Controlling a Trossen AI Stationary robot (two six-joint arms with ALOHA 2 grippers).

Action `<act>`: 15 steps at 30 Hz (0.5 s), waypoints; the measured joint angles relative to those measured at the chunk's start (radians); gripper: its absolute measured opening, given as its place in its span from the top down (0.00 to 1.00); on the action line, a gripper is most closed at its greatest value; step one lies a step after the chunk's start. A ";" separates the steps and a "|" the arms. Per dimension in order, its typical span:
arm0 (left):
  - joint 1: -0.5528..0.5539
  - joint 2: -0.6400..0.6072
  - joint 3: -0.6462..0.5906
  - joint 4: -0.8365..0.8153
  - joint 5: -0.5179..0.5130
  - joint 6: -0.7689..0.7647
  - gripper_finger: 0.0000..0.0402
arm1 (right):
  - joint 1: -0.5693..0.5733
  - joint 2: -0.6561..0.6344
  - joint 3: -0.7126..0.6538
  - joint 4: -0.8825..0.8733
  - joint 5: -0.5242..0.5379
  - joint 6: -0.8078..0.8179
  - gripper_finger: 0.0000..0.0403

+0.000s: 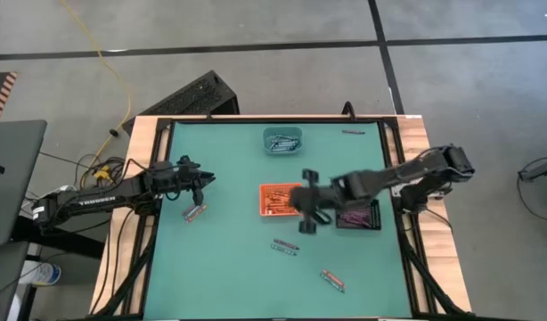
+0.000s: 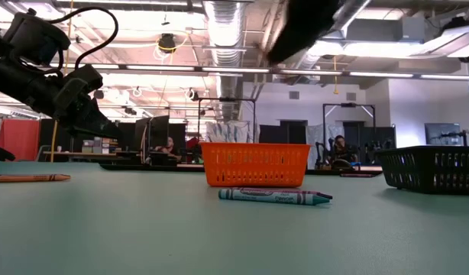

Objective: Sort crayons
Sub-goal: Put the orange crayon into the orange bin

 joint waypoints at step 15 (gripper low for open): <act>0.000 0.000 0.000 0.000 0.000 0.000 0.86 | -0.170 0.230 -0.001 0.056 -0.160 -0.167 0.94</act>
